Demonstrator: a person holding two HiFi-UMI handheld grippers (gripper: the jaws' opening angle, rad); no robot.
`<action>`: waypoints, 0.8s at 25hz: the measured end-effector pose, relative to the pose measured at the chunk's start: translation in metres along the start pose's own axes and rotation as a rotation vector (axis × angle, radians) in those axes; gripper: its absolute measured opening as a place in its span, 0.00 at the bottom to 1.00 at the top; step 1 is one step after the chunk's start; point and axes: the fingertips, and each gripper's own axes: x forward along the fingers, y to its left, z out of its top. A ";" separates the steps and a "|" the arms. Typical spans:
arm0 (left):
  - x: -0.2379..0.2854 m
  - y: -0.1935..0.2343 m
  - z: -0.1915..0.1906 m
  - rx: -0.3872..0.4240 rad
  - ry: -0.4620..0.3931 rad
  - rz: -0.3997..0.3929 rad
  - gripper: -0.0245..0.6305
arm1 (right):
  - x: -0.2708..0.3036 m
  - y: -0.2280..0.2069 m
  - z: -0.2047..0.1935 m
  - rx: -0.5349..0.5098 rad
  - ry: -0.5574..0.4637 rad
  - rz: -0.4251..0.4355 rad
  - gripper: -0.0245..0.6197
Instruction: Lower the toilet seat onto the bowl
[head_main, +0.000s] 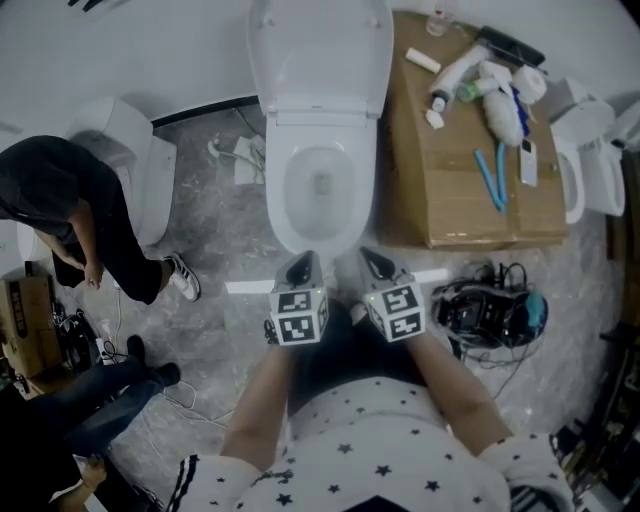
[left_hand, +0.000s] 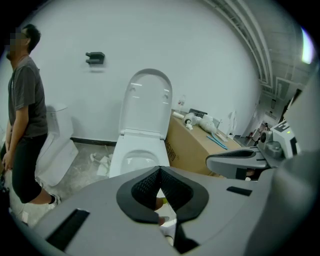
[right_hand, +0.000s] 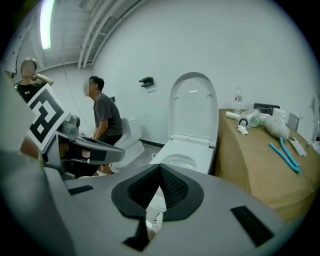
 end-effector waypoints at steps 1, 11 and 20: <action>-0.005 -0.002 0.003 0.006 -0.004 -0.002 0.03 | -0.005 0.001 0.003 0.002 -0.005 0.001 0.05; -0.053 -0.029 0.041 0.040 -0.050 -0.040 0.03 | -0.048 0.018 0.048 0.014 -0.069 0.046 0.05; -0.087 -0.049 0.065 0.059 -0.098 -0.054 0.03 | -0.084 0.032 0.082 -0.006 -0.135 0.098 0.05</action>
